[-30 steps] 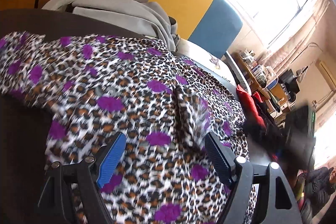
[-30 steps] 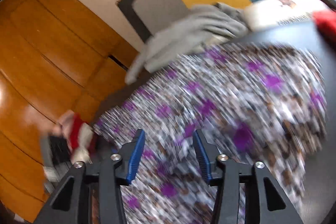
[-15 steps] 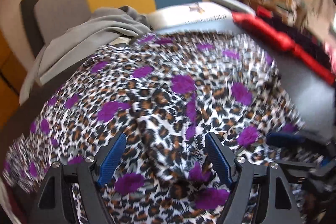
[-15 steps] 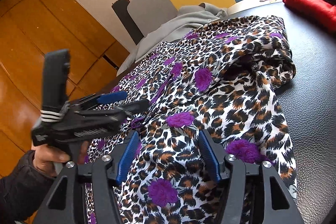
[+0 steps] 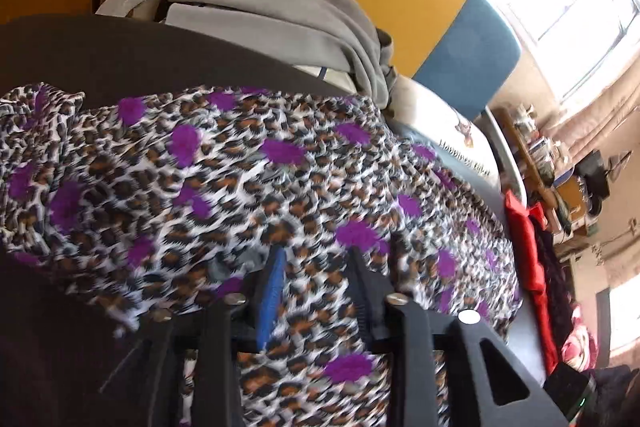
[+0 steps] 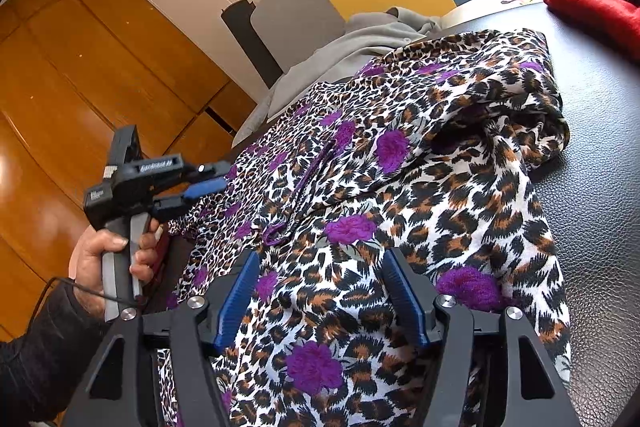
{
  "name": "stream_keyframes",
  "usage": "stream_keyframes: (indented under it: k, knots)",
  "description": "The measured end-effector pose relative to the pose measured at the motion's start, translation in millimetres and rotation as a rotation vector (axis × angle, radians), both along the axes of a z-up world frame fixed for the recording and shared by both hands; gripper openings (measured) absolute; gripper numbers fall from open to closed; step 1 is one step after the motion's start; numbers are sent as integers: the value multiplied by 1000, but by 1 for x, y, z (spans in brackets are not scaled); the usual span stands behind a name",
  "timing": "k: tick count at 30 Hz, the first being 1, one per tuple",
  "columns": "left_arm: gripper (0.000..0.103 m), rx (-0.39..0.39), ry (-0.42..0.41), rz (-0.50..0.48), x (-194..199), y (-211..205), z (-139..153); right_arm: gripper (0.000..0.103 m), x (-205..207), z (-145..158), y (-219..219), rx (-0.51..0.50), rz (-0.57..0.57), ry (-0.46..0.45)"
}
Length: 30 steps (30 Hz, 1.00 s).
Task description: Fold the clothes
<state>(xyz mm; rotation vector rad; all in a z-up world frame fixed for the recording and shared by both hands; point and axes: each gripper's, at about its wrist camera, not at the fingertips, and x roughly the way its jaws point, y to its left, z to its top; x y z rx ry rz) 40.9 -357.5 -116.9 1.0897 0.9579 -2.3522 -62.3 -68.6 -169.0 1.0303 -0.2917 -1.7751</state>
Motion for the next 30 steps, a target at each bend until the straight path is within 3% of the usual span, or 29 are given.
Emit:
stream_keyframes:
  k: [3,8,10,12,13,14,15,19,21,22,24,26,28,30]
  knots:
    - [58,-174,-7,-199,-10,48,10,67,1,0,0,-2,1,-1]
    - [61,-534,-77,-591,-33,143,5,67,1,0,0,-6,1,-4]
    - [61,-613,-148,-665,-44,162,-8,67,1,0,0,-9,1,-6]
    - [60,-630,-232,-652,-59,159,-24,67,1,0,1,-10,2,-6]
    - [55,-569,-214,-612,-62,149,-22,67,2,0,1,-11,1,-6]
    - [27,-464,-179,-544,-64,131,-16,67,1,0,1,-13,2,-7]
    - [12,-374,-149,-477,-64,114,-11,67,2,-1,2,-14,2,-7]
    - [11,-5,78,-138,-20,31,2,67,3,-2,3,-22,2,-11]
    - [10,125,137,10,9,1,-7,67,4,-2,4,-25,3,-12]
    - [12,156,139,50,19,-7,-13,67,4,-2,4,-26,3,-13]
    - [34,208,127,57,31,-17,-22,67,5,-2,4,-27,2,-13]
    - [46,234,98,49,38,-20,-30,67,5,-2,4,-27,2,-14]
    - [50,266,108,57,43,-23,-35,68,6,-1,4,-27,2,-13]
    - [60,290,130,57,44,-25,-34,68,6,-1,3,-26,2,-13]
